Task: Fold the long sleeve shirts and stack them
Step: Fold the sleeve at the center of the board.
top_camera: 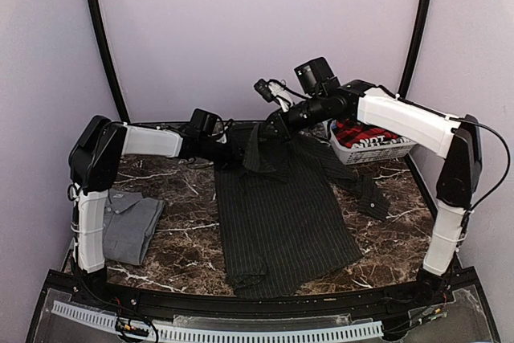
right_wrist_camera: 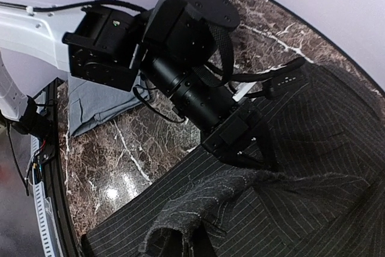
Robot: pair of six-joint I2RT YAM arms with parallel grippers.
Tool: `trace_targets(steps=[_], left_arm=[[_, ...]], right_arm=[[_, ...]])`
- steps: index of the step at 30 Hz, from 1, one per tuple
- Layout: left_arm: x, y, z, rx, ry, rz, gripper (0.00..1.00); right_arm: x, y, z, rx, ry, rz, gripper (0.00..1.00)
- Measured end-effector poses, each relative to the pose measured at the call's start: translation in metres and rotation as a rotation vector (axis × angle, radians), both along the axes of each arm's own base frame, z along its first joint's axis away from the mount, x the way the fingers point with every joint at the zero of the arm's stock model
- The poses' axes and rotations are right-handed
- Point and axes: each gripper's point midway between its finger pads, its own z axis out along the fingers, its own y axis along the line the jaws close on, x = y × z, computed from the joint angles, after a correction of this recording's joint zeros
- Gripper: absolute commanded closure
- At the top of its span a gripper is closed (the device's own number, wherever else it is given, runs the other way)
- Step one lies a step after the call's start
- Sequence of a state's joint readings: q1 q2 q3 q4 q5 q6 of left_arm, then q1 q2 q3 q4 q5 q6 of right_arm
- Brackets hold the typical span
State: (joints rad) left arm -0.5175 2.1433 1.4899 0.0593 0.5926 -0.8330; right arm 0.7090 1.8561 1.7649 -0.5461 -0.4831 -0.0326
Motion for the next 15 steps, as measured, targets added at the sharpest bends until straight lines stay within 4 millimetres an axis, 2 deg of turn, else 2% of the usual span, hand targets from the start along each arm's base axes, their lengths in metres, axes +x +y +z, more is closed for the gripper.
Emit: trace_targets(steps=[5, 7, 12, 15], left_arm=[[-0.017, -0.019, -0.001, -0.005, -0.003, -0.046, 0.81], [-0.028, -0.028, -0.005, -0.008, 0.005, -0.07, 0.82], [-0.059, -0.047, -0.017, -0.016, 0.043, -0.12, 0.82], [-0.074, -0.051, -0.016, -0.032, 0.055, -0.129, 0.82]], right_arm=[[-0.003, 0.012, -0.033, -0.051, 0.063, 0.015, 1.0], [-0.005, 0.013, -0.034, -0.051, 0.069, 0.017, 1.0], [-0.006, 0.022, -0.02, -0.022, 0.055, 0.038, 1.0], [-0.012, 0.032, -0.021, -0.017, 0.058, 0.067, 1.0]])
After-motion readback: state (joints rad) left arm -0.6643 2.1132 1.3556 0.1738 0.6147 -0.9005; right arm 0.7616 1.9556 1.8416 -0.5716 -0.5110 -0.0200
